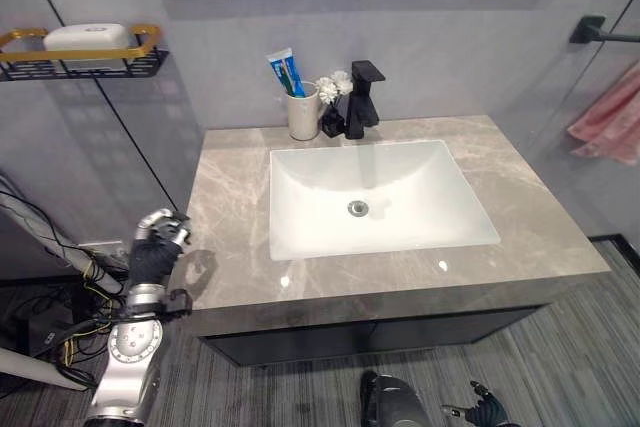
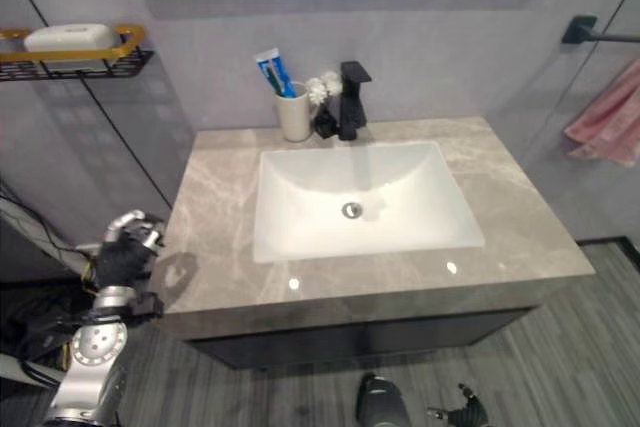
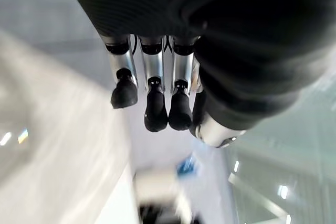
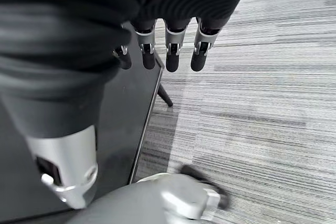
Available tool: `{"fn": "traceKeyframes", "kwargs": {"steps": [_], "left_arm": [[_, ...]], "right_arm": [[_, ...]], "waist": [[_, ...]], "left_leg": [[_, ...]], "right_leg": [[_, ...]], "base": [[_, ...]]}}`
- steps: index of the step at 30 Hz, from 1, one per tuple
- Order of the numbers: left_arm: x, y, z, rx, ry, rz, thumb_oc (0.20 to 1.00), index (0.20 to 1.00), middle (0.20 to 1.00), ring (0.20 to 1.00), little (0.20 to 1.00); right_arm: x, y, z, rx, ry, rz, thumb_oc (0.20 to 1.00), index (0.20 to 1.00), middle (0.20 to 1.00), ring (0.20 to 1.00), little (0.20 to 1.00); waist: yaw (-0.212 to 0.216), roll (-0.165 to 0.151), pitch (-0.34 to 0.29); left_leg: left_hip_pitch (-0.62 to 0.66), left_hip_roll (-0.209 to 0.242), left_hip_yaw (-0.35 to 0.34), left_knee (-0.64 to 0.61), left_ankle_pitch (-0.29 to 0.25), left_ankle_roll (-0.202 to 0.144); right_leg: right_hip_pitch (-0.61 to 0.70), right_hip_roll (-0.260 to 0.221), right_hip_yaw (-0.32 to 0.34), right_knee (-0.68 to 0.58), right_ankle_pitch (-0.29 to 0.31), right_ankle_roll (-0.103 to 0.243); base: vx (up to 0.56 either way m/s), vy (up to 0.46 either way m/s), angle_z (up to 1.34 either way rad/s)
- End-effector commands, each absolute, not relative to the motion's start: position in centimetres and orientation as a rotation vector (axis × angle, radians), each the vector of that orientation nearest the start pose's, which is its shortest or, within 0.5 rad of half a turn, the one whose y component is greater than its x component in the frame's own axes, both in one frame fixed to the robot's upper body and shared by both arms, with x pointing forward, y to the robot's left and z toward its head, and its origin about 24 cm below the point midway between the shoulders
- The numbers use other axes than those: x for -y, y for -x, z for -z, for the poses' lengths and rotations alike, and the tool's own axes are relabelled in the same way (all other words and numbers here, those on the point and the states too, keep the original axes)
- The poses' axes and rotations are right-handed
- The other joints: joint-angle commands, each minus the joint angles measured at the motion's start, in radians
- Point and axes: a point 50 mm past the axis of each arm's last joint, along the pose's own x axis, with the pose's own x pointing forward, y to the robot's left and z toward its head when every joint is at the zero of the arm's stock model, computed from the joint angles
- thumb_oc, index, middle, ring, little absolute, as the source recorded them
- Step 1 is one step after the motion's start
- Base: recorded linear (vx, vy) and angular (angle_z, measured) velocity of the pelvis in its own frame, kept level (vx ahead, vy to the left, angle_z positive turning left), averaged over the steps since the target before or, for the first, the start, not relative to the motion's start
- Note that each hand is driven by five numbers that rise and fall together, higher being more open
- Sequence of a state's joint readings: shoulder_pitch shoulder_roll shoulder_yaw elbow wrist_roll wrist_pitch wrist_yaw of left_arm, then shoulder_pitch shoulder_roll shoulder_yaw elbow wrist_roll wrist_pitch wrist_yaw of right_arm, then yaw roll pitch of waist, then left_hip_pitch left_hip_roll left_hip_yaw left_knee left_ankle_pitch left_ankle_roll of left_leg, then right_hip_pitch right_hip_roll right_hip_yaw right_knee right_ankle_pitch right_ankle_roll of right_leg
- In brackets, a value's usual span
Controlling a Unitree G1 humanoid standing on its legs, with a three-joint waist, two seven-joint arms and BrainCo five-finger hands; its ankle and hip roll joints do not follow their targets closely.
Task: Put brush and paste in cup on sink, flatten towel.
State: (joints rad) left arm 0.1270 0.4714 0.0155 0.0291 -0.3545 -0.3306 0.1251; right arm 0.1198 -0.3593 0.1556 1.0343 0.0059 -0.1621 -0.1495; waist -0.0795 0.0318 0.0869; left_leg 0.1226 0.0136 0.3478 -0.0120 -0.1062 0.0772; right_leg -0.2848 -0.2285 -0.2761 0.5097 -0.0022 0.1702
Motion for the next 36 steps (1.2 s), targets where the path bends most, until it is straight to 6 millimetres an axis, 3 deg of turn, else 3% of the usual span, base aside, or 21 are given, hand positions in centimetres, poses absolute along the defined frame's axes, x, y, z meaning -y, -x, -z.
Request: {"fn": "traceKeyframes", "kwargs": {"steps": [1, 6, 7, 8, 11, 12, 13, 15, 16, 18, 21, 23, 24, 25, 26, 27, 28, 32, 34, 35, 36], "left_arm": [[-24.8, -22.4, -9.1, 0.333, -0.102, -0.085, 0.200, 0.200, 0.200, 0.200, 0.200], [-24.0, -22.6, -8.4, 0.301, -0.113, -0.067, 0.200, 0.200, 0.200, 0.200, 0.200], [-23.4, -22.9, -8.3, 0.299, -0.096, -0.053, 0.200, 0.200, 0.200, 0.200, 0.200], [-23.4, -22.9, -8.2, 0.299, -0.096, -0.052, 0.200, 0.200, 0.200, 0.200, 0.200], [-22.6, -23.6, -8.5, 0.312, -0.090, -0.016, 0.200, 0.200, 0.200, 0.200, 0.200], [-22.3, -23.8, -8.3, 0.306, -0.087, -0.009, 0.200, 0.200, 0.200, 0.200, 0.200], [-21.6, -24.2, -7.6, 0.282, -0.082, 0.015, 0.200, 0.200, 0.200, 0.200, 0.200], [-21.4, -24.3, -7.3, 0.272, -0.077, 0.015, 0.200, 0.200, 0.200, 0.200, 0.200], [-20.9, -24.4, -6.5, 0.240, -0.055, 0.026, 0.200, 0.200, 0.200, 0.200, 0.200], [-20.6, -24.5, -5.8, 0.209, -0.053, 0.034, 0.200, 0.200, 0.200, 0.200, 0.200], [-20.1, -24.5, -5.1, 0.180, -0.059, 0.057, 0.200, 0.200, 0.200, 0.200, 0.200], [-19.8, -24.3, -3.5, 0.114, -0.060, 0.069, 0.200, 0.200, 0.200, 0.200, 0.200], [-19.8, -24.3, -3.5, 0.114, -0.059, 0.070, 0.200, 0.200, 0.200, 0.200, 0.200], [-19.9, -23.9, -2.3, 0.063, -0.092, 0.072, 0.200, 0.200, 0.200, 0.200, 0.200], [-19.9, -24.0, -2.3, 0.063, -0.091, 0.072, 0.200, 0.200, 0.200, 0.200, 0.200], [-20.0, -23.8, -1.9, 0.046, -0.106, 0.070, 0.200, 0.200, 0.200, 0.200, 0.200], [-20.4, -23.0, -0.2, -0.031, -0.165, 0.083, 0.200, 0.200, 0.200, 0.200, 0.200], [-20.7, -22.4, 1.6, -0.122, -0.302, 0.127, 0.200, 0.200, 0.200, 0.200, 0.200], [-20.7, -21.8, 4.1, -0.235, -0.473, 0.180, 0.200, 0.200, 0.200, 0.200, 0.200], [-20.6, -21.8, 4.1, -0.234, -0.474, 0.180, 0.200, 0.200, 0.200, 0.200, 0.200], [-20.7, -21.3, 5.6, -0.308, -0.540, 0.213, 0.200, 0.200, 0.200, 0.200, 0.200]], "right_arm": [[27.4, -9.6, 13.5, -0.951, 0.441, 0.190, 1.000, 1.000, 1.000, 1.000, 1.000], [27.6, -8.8, 13.8, -0.976, 0.422, 0.251, 1.000, 1.000, 1.000, 1.000, 1.000], [27.5, -8.9, 13.7, -0.968, 0.411, 0.258, 1.000, 1.000, 1.000, 1.000, 1.000], [27.5, -8.8, 13.7, -0.969, 0.410, 0.259, 1.000, 1.000, 1.000, 1.000, 1.000], [27.4, -8.3, 13.8, -0.974, 0.406, 0.252, 1.000, 1.000, 1.000, 1.000, 1.000], [27.3, -8.1, 13.8, -0.971, 0.397, 0.252, 1.000, 1.000, 1.000, 1.000, 1.000], [27.4, -7.7, 13.8, -0.973, 0.388, 0.258, 1.000, 1.000, 1.000, 1.000, 1.000], [27.7, -7.6, 13.7, -0.972, 0.391, 0.265, 1.000, 1.000, 1.000, 1.000, 1.000], [27.9, -7.6, 13.6, -0.963, 0.383, 0.279, 1.000, 1.000, 1.000, 1.000, 1.000], [28.0, -7.8, 13.4, -0.954, 0.393, 0.275, 1.000, 1.000, 1.000, 1.000, 1.000], [28.5, -8.1, 13.2, -0.943, 0.400, 0.285, 1.000, 1.000, 1.000, 1.000, 1.000], [28.9, -8.8, 12.9, -0.923, 0.424, 0.270, 1.000, 1.000, 1.000, 1.000, 1.000], [28.9, -8.8, 12.8, -0.923, 0.424, 0.270, 1.000, 1.000, 1.000, 1.000, 1.000], [29.1, -9.8, 12.5, -0.898, 0.452, 0.238, 1.000, 1.000, 1.000, 1.000, 1.000], [29.1, -9.8, 12.5, -0.897, 0.452, 0.238, 1.000, 1.000, 1.000, 1.000, 1.000], [29.2, -10.2, 12.4, -0.891, 0.465, 0.222, 1.000, 1.000, 1.000, 1.000, 1.000], [29.0, -11.2, 12.2, -0.871, 0.490, 0.187, 1.000, 1.000, 1.000, 1.000, 1.000], [29.0, -11.5, 12.1, -0.869, 0.499, 0.173, 1.000, 1.000, 1.000, 1.000, 1.000], [29.3, -11.4, 12.1, -0.874, 0.516, 0.181, 1.000, 1.000, 1.000, 1.000, 1.000], [29.3, -11.4, 12.1, -0.874, 0.516, 0.182, 1.000, 1.000, 1.000, 1.000, 1.000], [29.3, -11.2, 12.3, -0.889, 0.514, 0.185, 1.000, 1.000, 1.000, 1.000, 1.000]], "waist": [[0.003, -0.008, -0.018], [0.027, -0.014, -0.038], [0.035, -0.029, -0.052], [0.040, -0.029, -0.052], [0.054, -0.040, -0.062], [0.043, -0.044, -0.062], [0.020, -0.053, -0.067], [0.021, -0.051, -0.070], [0.010, -0.054, -0.071], [0.002, -0.053, -0.070], [0.005, -0.050, -0.058], [0.012, -0.052, -0.042], [0.012, -0.052, -0.042], [0.036, -0.058, -0.021], [0.036, -0.058, -0.021], [0.045, -0.061, -0.015], [0.071, -0.061, -0.004], [0.082, -0.055, -0.004], [0.078, -0.045, -0.003], [0.079, -0.045, -0.003], [0.069, -0.037, 0.002]], "left_leg": [[-0.003, -0.055, -0.034, -0.069, 0.051, -0.017], [-0.040, -0.024, 0.087, -0.067, 0.069, -0.027], [-0.057, -0.013, 0.161, -0.067, 0.074, -0.028], [-0.056, -0.013, 0.166, -0.067, 0.074, -0.028], [-0.057, 0.031, 0.276, -0.043, 0.081, -0.050], [-0.053, 0.038, 0.281, -0.038, 0.082, -0.054], [-0.061, 0.065, 0.304, -0.025, 0.096, -0.071], [-0.071, 0.087, 0.321, -0.011, 0.110, -0.089], [-0.082, 0.116, 0.327, -0.003, 0.141, -0.115], [-0.088, 0.144, 0.327, -0.002, 0.171, -0.140], [-0.102, 0.153, 0.285, 0.008, 0.195, -0.161], [-0.137, 0.134, 0.156, 0.029, 0.197, -0.174], [-0.138, 0.135, 0.154, 0.031, 0.196, -0.174], [-0.182, 0.094, 0.021, 0.064, 0.183, -0.156], [-0.183, 0.094, 0.021, 0.065, 0.181, -0.156], [-0.190, 0.079, -0.029, 0.067, 0.165, -0.150], [-0.196, 0.037, -0.155, 0.085, 0.136, -0.132], [-0.203, 0.009, -0.237, 0.064, 0.140, -0.125], [-0.255, -0.001, -0.288, 0.044, 0.181, -0.134], [-0.255, -0.001, -0.288, 0.044, 0.180, -0.134], [-0.249, 0.002, -0.278, 0.050, 0.171, -0.130]], "right_leg": [[0.116, -0.030, -0.010, -0.119, 0.086, 0.012], [0.215, -0.122, -0.110, -0.169, 0.159, 0.049], [0.258, -0.132, -0.158, -0.199, 0.201, 0.069], [0.257, -0.130, -0.153, -0.201, 0.203, 0.069], [0.255, -0.118, -0.260, -0.242, 0.161, 0.059], [0.247, -0.112, -0.251, -0.250, 0.154, 0.056], [0.259, -0.066, -0.224, -0.313, 0.123, 0.037], [0.275, -0.036, -0.217, -0.356, 0.103, 0.024], [0.289, 0.012, -0.182, -0.423, 0.069, 0.000], [0.298, 0.057, -0.150, -0.472, 0.041, -0.021], [0.305, 0.088, -0.114, -0.495, 0.028, -0.035], [0.306, 0.110, -0.070, -0.516, 0.021, -0.044], [0.306, 0.110, -0.071, -0.516, 0.021, -0.044], [0.288, 0.121, -0.020, -0.517, 0.036, -0.057], [0.287, 0.121, -0.020, -0.517, 0.036, -0.057], [0.283, 0.125, 0.005, -0.515, 0.037, -0.057], [0.275, 0.140, 0.068, -0.510, 0.036, -0.063], [0.274, 0.150, 0.117, -0.512, 0.038, -0.066], [0.282, 0.151, 0.147, -0.508, 0.033, -0.065], [0.282, 0.151, 0.147, -0.507, 0.032, -0.065], [0.288, 0.149, 0.166, -0.493, 0.021, -0.063]], "base": [[0.00, -0.045, -0.78], [-0.12, -0.102, -1.14], [-0.14, -0.132, -1.87], [-0.14, -0.153, -1.34], [-0.06, -0.204, -1.78], [-0.06, -0.357, -1.69], [-0.07, -0.361, -0.69], [-0.05, -0.293, -0.54], [-0.03, -0.283, -0.74], [-0.01, -0.303, -0.80], [0.02, -0.166, -0.61], [0.01, -0.185, -0.63], [-0.03, -0.156, -0.55], [-0.04, -0.105, -0.60], [-0.03, -0.132, -0.76], [0.06, -0.086, -1.17], [0.06, -0.087, -1.32], [0.09, 0.006, -1.27], [0.13, 0.100, -0.50], [0.11, 0.092, -0.32], [0.11, 0.100, -0.32]]}}
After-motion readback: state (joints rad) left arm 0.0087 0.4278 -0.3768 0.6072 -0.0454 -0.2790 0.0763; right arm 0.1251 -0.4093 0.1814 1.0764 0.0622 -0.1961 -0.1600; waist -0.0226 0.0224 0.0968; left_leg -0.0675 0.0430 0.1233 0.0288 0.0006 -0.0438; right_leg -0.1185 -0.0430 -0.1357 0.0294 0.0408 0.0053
